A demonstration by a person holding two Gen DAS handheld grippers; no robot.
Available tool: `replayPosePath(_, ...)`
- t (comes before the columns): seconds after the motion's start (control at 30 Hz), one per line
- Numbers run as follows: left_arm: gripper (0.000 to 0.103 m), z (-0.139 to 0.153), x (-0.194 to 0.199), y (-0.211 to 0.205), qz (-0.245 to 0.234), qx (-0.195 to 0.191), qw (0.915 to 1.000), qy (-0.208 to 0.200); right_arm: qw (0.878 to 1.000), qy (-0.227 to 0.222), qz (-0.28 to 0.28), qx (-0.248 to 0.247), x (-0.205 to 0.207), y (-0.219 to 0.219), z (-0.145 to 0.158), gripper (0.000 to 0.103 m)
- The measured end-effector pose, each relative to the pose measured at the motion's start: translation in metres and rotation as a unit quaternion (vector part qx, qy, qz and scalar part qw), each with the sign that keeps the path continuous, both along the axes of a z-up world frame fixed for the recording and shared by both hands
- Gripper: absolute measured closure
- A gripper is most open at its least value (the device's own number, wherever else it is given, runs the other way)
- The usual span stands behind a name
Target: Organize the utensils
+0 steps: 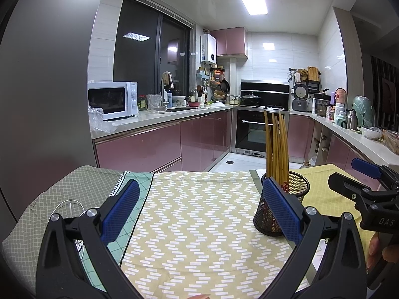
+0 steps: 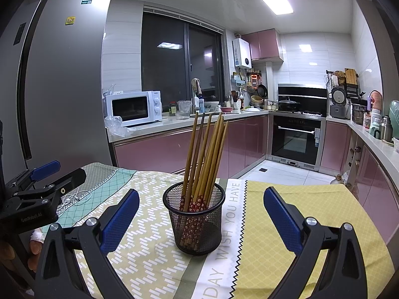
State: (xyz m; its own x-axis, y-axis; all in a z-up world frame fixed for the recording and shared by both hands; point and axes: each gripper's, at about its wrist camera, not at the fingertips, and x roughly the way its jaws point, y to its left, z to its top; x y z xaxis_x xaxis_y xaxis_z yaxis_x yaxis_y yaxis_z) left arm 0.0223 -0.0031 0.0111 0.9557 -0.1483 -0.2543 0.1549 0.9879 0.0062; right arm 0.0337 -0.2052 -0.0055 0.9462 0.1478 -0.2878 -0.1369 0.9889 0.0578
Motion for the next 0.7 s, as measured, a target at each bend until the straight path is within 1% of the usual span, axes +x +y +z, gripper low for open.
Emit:
replayPosePath(0.2,0.005,-0.0019,0.0011,-0.0001,-0.002,-0.004,1.0,0.002,1.0,0.003,0.0,0.001,0.0001,0.0009,-0.0009,0.007)
replayPosePath(0.6,0.005,-0.0022,0.0025,0.0003,0.007,0.003,0.9999,-0.007,1.0,0.003,0.001,0.004,0.0006,0.0013,-0.0028,0.007)
replayPosePath(0.7,0.005,-0.0036,0.0049,-0.0003,0.008,0.006,0.9999,-0.004,1.0,0.005,0.001,0.001,0.0006,0.0021,-0.0029,0.007)
